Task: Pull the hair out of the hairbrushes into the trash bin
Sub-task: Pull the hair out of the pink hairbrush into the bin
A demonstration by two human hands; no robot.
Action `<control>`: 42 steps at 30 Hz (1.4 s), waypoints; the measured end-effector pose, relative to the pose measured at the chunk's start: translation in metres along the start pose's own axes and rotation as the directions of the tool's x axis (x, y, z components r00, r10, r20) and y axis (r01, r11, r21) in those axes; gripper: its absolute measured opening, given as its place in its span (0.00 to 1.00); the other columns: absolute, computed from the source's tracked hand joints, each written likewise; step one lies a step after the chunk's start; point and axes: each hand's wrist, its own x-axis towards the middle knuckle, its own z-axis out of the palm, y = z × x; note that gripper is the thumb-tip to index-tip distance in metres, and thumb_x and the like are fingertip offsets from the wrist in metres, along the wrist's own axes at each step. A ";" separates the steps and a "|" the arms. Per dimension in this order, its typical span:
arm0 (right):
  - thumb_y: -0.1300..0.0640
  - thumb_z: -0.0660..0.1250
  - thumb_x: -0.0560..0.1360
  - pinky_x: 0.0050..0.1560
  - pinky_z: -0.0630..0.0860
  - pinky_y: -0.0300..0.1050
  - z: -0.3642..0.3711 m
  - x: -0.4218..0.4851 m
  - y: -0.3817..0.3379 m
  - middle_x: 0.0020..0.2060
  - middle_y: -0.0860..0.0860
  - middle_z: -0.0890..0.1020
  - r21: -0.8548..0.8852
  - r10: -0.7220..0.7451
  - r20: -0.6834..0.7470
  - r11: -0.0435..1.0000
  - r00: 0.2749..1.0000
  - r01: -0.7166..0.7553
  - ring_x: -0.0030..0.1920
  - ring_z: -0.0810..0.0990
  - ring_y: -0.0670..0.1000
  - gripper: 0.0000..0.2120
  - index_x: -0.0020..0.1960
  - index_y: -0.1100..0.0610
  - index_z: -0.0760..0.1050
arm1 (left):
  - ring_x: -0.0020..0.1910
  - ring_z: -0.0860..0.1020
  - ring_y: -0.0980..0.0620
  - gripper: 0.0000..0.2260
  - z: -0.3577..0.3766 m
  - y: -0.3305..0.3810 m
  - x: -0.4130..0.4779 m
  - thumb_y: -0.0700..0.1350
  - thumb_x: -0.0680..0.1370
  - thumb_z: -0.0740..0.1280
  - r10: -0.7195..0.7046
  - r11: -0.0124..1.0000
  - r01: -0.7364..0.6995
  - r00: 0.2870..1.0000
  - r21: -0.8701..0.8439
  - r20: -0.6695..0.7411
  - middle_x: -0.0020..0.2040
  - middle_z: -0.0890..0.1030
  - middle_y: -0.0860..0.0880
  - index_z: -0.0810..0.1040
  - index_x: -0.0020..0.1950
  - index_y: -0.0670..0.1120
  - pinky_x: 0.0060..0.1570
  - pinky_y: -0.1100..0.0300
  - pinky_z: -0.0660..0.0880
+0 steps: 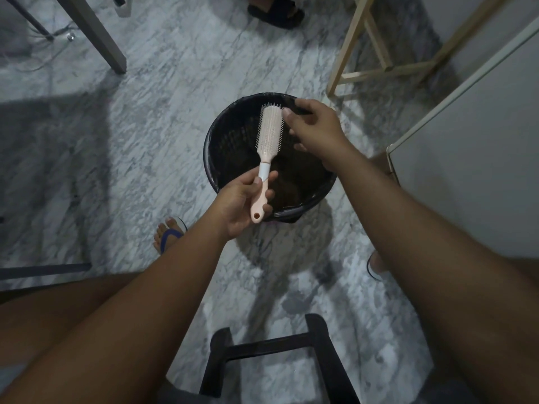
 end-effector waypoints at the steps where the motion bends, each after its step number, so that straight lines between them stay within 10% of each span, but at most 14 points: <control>1: 0.41 0.73 0.72 0.52 0.83 0.48 0.003 0.001 -0.001 0.52 0.46 0.82 -0.033 -0.045 -0.020 0.998 0.999 0.044 0.55 0.82 0.46 0.28 0.68 0.48 0.73 | 0.37 0.75 0.53 0.16 0.001 0.000 0.000 0.36 0.83 0.55 -0.002 1.000 0.002 1.000 0.017 0.015 0.55 0.82 0.49 0.73 0.70 0.43 0.31 0.60 0.71; 8: 0.53 0.74 0.74 0.52 0.83 0.49 0.011 0.013 -0.003 0.40 0.49 0.87 -0.283 -0.275 -0.177 0.934 0.945 0.219 0.42 0.85 0.45 0.06 0.47 0.55 0.86 | 0.38 0.75 0.53 0.17 0.007 0.002 0.001 0.35 0.83 0.55 -0.020 1.000 0.020 0.998 0.006 0.056 0.54 0.82 0.47 0.72 0.71 0.42 0.32 0.60 0.73; 15: 0.55 0.70 0.77 0.51 0.81 0.42 -0.002 0.015 -0.013 0.40 0.47 0.85 -0.226 -0.310 -0.391 0.945 0.867 0.236 0.43 0.83 0.44 0.06 0.47 0.56 0.83 | 0.36 0.75 0.54 0.18 0.000 0.000 0.004 0.37 0.84 0.54 -0.005 0.993 0.002 1.000 -0.115 -0.021 0.52 0.80 0.46 0.67 0.74 0.37 0.31 0.62 0.72; 17: 0.58 0.70 0.76 0.55 0.80 0.46 -0.008 0.016 -0.006 0.46 0.50 0.84 -0.354 -0.277 -0.246 0.918 0.929 0.180 0.46 0.82 0.46 0.06 0.52 0.58 0.81 | 0.36 0.75 0.54 0.18 -0.002 0.001 0.004 0.37 0.84 0.54 0.000 0.993 -0.003 1.000 -0.114 -0.023 0.52 0.80 0.46 0.66 0.74 0.37 0.31 0.62 0.72; 22: 0.53 0.84 0.61 0.63 0.77 0.52 0.004 0.008 0.012 0.67 0.59 0.73 -0.638 -0.140 0.171 0.739 0.975 0.217 0.60 0.78 0.56 0.52 0.78 0.55 0.59 | 0.35 0.75 0.54 0.17 0.004 0.001 0.005 0.36 0.84 0.54 -0.032 0.996 0.031 0.999 -0.089 -0.007 0.54 0.81 0.47 0.68 0.73 0.38 0.30 0.62 0.72; 29: 0.63 0.74 0.74 0.56 0.77 0.34 -0.002 0.020 0.010 0.51 0.55 0.87 -0.524 -0.294 0.011 0.812 0.956 0.256 0.52 0.85 0.50 0.10 0.55 0.60 0.84 | 0.36 0.74 0.55 0.17 0.008 0.000 0.002 0.36 0.84 0.54 -0.070 0.995 0.072 0.997 -0.067 0.027 0.55 0.80 0.47 0.69 0.72 0.37 0.30 0.63 0.72; 34: 0.57 0.68 0.77 0.57 0.82 0.49 -0.006 0.020 0.019 0.48 0.54 0.86 -0.370 -0.170 -0.146 0.923 0.975 0.106 0.49 0.85 0.51 0.09 0.54 0.57 0.84 | 0.36 0.74 0.54 0.17 0.004 -0.002 0.002 0.36 0.84 0.55 -0.052 0.996 0.052 0.999 -0.069 0.008 0.54 0.80 0.47 0.68 0.73 0.37 0.30 0.62 0.72; 39: 0.40 0.75 0.70 0.63 0.73 0.42 0.008 0.003 0.009 0.69 0.50 0.75 -0.342 -0.105 0.096 0.931 0.990 0.132 0.67 0.74 0.48 0.35 0.72 0.51 0.70 | 0.38 0.74 0.53 0.16 0.011 -0.004 -0.002 0.35 0.83 0.55 -0.081 0.997 0.080 0.995 0.020 0.057 0.58 0.80 0.48 0.73 0.69 0.41 0.31 0.60 0.72; 42: 0.45 0.72 0.75 0.59 0.76 0.38 0.007 0.010 0.001 0.56 0.50 0.85 -0.308 -0.189 -0.051 0.937 0.981 0.164 0.54 0.81 0.45 0.18 0.60 0.54 0.83 | 0.38 0.74 0.53 0.16 0.008 -0.005 -0.004 0.35 0.83 0.55 -0.074 0.996 0.069 0.994 0.060 0.077 0.58 0.82 0.48 0.74 0.68 0.42 0.31 0.60 0.73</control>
